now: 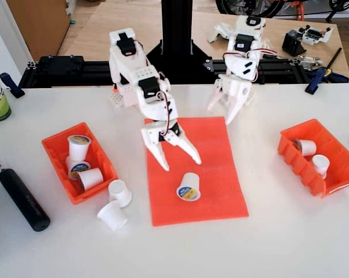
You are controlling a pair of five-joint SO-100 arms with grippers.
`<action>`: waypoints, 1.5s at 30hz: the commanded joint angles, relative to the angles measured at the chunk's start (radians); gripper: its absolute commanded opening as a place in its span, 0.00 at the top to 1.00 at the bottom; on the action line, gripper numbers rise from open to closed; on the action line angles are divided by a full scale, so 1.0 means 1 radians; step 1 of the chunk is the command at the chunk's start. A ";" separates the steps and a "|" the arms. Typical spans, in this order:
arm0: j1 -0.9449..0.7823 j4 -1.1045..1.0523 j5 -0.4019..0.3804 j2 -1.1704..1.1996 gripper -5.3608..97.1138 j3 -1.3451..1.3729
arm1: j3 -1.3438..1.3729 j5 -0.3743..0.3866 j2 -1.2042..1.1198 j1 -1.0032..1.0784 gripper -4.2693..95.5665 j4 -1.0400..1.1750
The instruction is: Sort the coffee pods, blue into left, red into right
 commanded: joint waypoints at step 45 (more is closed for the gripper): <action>-0.037 -0.199 -0.138 -0.265 0.72 -0.063 | 0.002 0.063 0.017 -0.067 0.63 -0.018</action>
